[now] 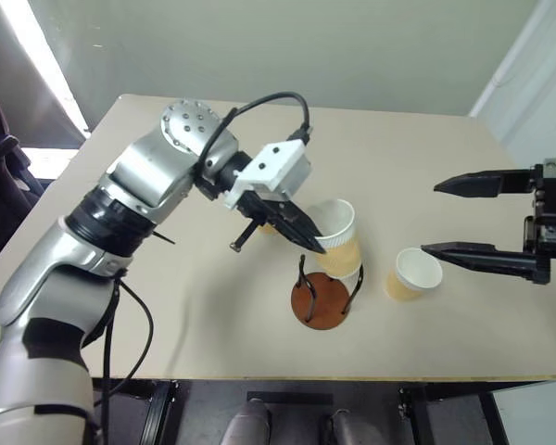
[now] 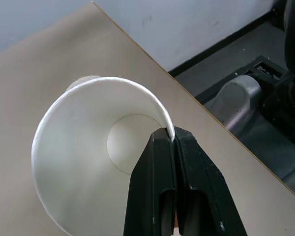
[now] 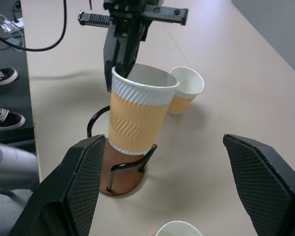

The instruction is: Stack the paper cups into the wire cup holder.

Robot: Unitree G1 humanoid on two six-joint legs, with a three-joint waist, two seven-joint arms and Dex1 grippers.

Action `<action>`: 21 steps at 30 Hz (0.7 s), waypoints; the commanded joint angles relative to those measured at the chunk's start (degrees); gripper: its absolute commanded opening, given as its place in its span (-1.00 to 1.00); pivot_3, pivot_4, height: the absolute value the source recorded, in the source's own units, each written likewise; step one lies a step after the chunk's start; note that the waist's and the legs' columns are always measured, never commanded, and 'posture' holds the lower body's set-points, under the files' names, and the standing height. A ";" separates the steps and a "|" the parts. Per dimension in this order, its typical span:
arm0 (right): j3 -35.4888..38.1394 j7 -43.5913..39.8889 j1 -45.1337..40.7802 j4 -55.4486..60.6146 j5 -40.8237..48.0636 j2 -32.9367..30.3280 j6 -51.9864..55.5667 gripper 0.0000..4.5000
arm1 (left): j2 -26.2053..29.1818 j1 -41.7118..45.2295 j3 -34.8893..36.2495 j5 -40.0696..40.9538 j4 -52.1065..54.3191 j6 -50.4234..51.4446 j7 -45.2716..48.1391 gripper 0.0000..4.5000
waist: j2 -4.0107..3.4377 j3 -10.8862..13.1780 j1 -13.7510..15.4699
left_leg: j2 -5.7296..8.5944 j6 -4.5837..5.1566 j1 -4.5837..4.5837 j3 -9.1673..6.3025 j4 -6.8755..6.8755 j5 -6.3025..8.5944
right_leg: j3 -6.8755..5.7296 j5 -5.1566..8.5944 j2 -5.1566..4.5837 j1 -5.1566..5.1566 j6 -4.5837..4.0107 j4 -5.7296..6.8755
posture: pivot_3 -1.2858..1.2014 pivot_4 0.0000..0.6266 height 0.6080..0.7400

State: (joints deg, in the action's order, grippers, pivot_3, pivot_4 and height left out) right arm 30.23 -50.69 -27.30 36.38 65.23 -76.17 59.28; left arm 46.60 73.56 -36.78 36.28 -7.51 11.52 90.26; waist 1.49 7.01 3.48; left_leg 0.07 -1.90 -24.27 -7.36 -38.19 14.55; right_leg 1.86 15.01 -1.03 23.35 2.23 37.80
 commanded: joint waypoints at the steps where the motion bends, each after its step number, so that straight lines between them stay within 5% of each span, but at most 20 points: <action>1: 2.14 0.45 -0.06 -0.20 0.33 -0.97 -0.64 0.74 | 0.94 0.37 -0.49 0.02 1.30 -2.21 2.24 -0.99 | 0.00 0.00 0.03 | 0.00 0.00 -0.01 0.00 0.00 0.00 | 0.00 0.00 0.00 0.00 0.00 0.00 | 0.03 -0.52 1.00; 12: 1.00 0.33 -0.33 -0.55 -0.16 -1.11 -1.41 0.74 | 0.07 -0.35 -0.76 -1.91 0.90 -2.79 2.24 -0.99 | 0.00 0.00 0.03 | 0.01 0.02 -0.01 0.00 -0.03 0.01 | 0.00 0.00 -0.02 0.00 0.01 0.00 | 0.03 -0.52 1.00; 15: 0.89 0.27 -0.21 -0.57 -0.24 -1.17 -1.44 0.74 | -0.64 -0.31 -0.26 -2.47 0.22 -2.36 2.24 -0.70 | 0.00 0.00 0.05 | 0.02 0.02 -0.02 0.00 -0.05 0.01 | 0.00 0.00 -0.02 0.00 0.01 0.01 | 0.03 -0.52 1.00; 21: 0.84 0.32 -0.01 -0.58 -0.44 -1.26 -1.44 0.74 | -1.11 -0.29 1.08 -1.47 0.14 -1.28 2.24 0.22 | 0.00 0.00 0.05 | 0.02 0.02 -0.01 0.00 -0.05 0.01 | 0.00 0.01 -0.02 0.00 0.01 0.02 | 0.03 -0.52 1.00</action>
State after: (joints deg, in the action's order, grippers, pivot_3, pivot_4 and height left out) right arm 30.19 -50.54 -27.18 36.33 65.03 -76.48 58.79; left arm 45.78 72.81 -38.29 33.85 -7.91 10.06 90.39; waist 1.49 7.01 3.53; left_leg 0.09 -1.87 -24.29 -7.36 -38.25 14.56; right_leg 1.85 15.02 -1.05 23.34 2.24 37.82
